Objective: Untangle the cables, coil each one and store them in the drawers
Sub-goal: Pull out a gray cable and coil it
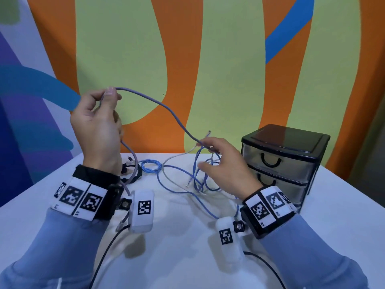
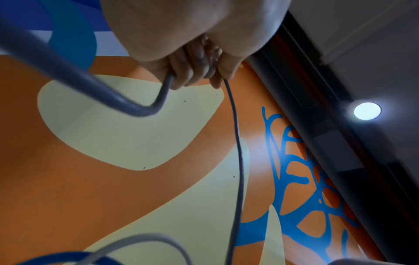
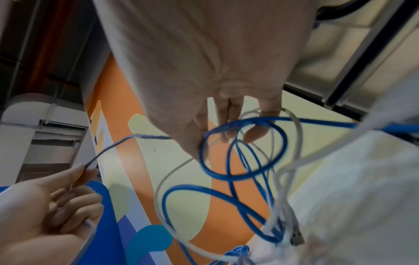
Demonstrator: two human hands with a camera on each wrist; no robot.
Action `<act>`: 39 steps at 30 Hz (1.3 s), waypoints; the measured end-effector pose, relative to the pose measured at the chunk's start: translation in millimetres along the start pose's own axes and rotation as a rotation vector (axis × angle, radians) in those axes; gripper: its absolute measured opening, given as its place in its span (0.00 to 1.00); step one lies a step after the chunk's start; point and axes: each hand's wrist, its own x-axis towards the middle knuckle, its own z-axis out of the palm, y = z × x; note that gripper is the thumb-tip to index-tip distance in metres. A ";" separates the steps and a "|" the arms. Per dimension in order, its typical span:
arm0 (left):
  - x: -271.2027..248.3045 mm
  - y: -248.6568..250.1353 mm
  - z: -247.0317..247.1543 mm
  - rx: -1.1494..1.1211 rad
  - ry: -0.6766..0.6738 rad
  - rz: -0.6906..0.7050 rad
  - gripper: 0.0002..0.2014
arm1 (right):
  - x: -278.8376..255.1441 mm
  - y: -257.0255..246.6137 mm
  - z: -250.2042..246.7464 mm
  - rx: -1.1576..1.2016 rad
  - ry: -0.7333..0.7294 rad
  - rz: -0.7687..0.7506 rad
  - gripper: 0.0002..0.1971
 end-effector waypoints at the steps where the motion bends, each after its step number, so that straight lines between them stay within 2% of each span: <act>1: 1.5 -0.6 -1.3 0.011 0.011 -0.021 0.10 | 1.3 1.5 -0.5 0.013 0.054 0.006 0.12; 2: 2.3 -0.1 -2.4 0.014 0.027 -0.023 0.10 | 2.0 3.6 -1.1 0.017 0.071 0.017 0.07; 3: 2.7 1.2 -3.2 0.003 0.044 -0.016 0.10 | 2.1 6.4 -1.3 0.002 0.059 0.023 0.06; 8: 5.9 2.0 -5.7 -0.023 0.081 0.042 0.11 | 1.5 11.3 -2.4 -0.058 -0.016 0.071 0.18; 11: 7.0 -1.1 -7.7 -0.008 0.144 0.073 0.11 | 4.5 12.1 -1.0 0.059 0.055 0.118 0.22; 13: 9.6 -3.8 -9.7 0.010 0.158 0.056 0.11 | 5.9 13.0 -0.5 0.168 0.129 0.140 0.17; 16: 11.9 -7.2 -12.3 0.068 0.135 0.000 0.11 | 5.9 12.6 0.3 0.216 0.144 0.165 0.12; 20: 10.3 -4.7 -10.5 0.129 0.106 0.026 0.10 | 6.6 10.5 2.8 0.282 0.146 0.242 0.17; 24: 2.8 -1.5 -2.2 0.151 -0.050 -0.013 0.09 | 8.1 10.3 2.9 0.342 0.184 0.295 0.18; 27: -2.6 6.8 1.2 0.021 -0.152 -0.034 0.10 | 8.0 12.1 4.3 0.296 0.194 0.299 0.20; 31: 2.4 18.0 -5.0 -0.187 -0.067 0.005 0.12 | 6.9 14.9 4.0 0.201 0.159 0.321 0.27; 34: 5.4 15.6 -8.4 -0.160 -0.048 -0.011 0.13 | 5.3 13.9 2.9 0.026 0.044 0.340 0.23; 37: 0.7 12.8 -3.7 -0.093 -0.130 -0.010 0.11 | 1.5 8.5 -0.8 -0.112 0.006 0.299 0.15; 39: -2.1 13.9 -0.8 -0.062 -0.187 0.019 0.10 | 0.5 4.8 -2.5 -0.174 0.018 0.273 0.17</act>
